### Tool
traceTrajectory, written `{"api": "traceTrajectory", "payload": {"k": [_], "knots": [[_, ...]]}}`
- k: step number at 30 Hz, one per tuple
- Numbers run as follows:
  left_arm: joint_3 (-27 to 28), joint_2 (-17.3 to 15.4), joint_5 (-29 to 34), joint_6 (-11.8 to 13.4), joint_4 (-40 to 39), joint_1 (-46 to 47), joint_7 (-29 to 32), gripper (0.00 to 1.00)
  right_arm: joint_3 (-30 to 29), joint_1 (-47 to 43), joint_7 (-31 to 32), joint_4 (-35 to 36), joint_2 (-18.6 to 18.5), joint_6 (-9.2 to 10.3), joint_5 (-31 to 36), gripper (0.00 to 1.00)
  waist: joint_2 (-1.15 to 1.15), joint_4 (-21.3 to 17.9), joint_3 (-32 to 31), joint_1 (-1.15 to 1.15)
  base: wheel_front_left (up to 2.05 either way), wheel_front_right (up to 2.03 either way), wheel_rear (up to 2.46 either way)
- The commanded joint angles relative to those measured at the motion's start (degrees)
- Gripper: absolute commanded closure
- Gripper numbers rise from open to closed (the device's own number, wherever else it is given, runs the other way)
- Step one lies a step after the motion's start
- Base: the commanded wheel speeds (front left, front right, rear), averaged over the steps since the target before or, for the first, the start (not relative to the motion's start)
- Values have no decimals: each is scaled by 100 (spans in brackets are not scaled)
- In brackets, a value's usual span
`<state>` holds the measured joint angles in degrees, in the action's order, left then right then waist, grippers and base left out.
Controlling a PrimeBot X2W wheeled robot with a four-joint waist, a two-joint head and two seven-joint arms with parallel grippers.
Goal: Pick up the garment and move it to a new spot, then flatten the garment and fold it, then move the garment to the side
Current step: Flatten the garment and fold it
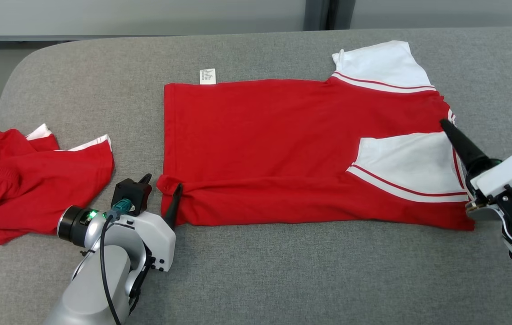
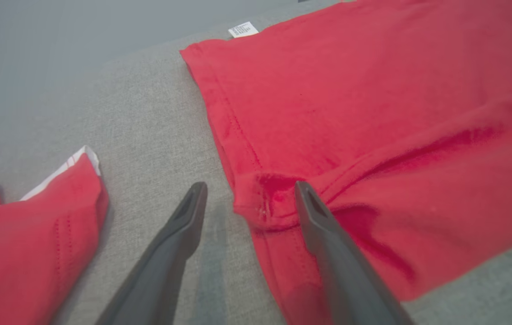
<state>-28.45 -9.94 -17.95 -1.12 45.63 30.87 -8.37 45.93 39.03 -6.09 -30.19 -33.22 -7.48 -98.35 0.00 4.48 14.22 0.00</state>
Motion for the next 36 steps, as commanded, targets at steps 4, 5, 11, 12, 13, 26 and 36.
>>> {"api": "traceTrajectory", "payload": {"k": [4,5,11,12,13,26,36], "knots": [[89,-64,-62,193,9,19,-220,0,-102,57,-359,31,-26,-2,288,0,0,15,-147,0,0,0,0],[124,-68,-101,225,-15,-18,-271,0,-115,36,-450,58,-43,-2,362,0,0,17,-192,0,0,0,0],[471,-106,-378,418,-406,-394,-567,0,-357,-377,-844,291,-125,-2,682,0,0,2,-498,0,0,0,0],[528,-99,-438,436,-507,-510,-596,0,-406,-484,-883,319,-125,-2,746,0,0,-8,-548,0,0,0,0],[528,-99,-438,436,-507,-510,-596,0,-406,-484,-883,319,-125,-2,746,0,0,-8,-548,0,0,0,0],[1378,388,-806,344,-2108,-2173,-679,0,-1833,-2191,-921,239,755,-1,2036,0,0,-220,-917,0,0,0,0],[1334,616,-880,-36,-1660,-2389,-680,0,-2169,-2678,-912,-7,1174,-1,2525,0,0,-295,-950,0,0,0,0]]}}
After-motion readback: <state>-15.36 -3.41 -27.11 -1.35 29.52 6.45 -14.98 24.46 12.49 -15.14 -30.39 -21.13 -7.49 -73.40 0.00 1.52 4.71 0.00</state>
